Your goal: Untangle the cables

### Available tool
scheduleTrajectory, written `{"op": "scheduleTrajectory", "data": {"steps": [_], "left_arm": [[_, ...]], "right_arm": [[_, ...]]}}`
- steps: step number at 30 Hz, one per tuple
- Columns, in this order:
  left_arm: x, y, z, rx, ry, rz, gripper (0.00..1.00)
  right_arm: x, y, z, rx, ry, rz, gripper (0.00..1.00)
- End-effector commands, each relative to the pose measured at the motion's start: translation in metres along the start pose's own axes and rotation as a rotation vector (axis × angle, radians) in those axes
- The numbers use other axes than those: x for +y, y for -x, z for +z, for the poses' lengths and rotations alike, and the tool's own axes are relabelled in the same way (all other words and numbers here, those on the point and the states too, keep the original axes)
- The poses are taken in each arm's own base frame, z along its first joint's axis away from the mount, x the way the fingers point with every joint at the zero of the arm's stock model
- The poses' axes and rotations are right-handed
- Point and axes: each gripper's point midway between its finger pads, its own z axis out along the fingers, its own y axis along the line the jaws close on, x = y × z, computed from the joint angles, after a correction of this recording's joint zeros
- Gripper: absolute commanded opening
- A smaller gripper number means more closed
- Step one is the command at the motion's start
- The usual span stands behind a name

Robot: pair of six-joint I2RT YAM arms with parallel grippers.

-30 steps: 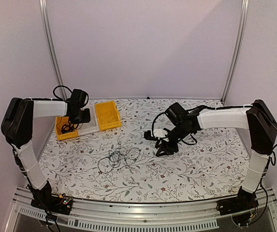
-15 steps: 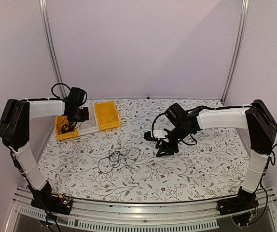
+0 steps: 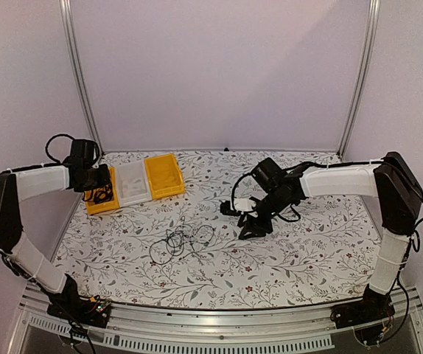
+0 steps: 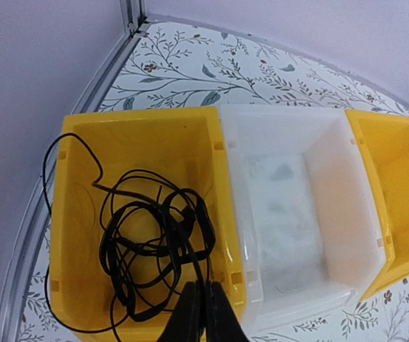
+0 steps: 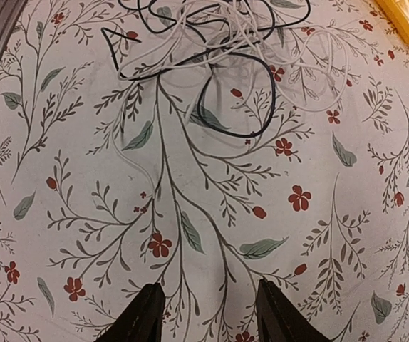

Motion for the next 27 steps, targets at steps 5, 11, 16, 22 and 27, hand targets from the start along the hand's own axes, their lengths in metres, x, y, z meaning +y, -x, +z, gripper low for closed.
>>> {"op": "scheduleTrajectory", "data": {"steps": [5, 11, 16, 22, 27], "left_arm": [[-0.037, -0.002, 0.017, 0.027, -0.247, -0.047, 0.00], [-0.036, 0.020, -0.009, -0.084, -0.164, -0.029, 0.00], [-0.015, 0.050, -0.045, -0.219, -0.028, -0.032, 0.00], [-0.024, 0.069, -0.074, -0.345, -0.098, -0.012, 0.00], [-0.056, 0.055, -0.060, -0.294, -0.274, 0.022, 0.00]], "right_arm": [[-0.001, 0.003, -0.001, 0.010, -0.008, -0.020, 0.48], [-0.002, 0.002, 0.001, 0.015, -0.007, -0.019, 0.48], [-0.001, -0.002, 0.006, 0.025, 0.002, -0.014, 0.48], [0.001, -0.006, 0.012, 0.040, 0.013, -0.009, 0.48], [0.003, -0.010, 0.018, 0.057, 0.022, -0.009, 0.48]]}}
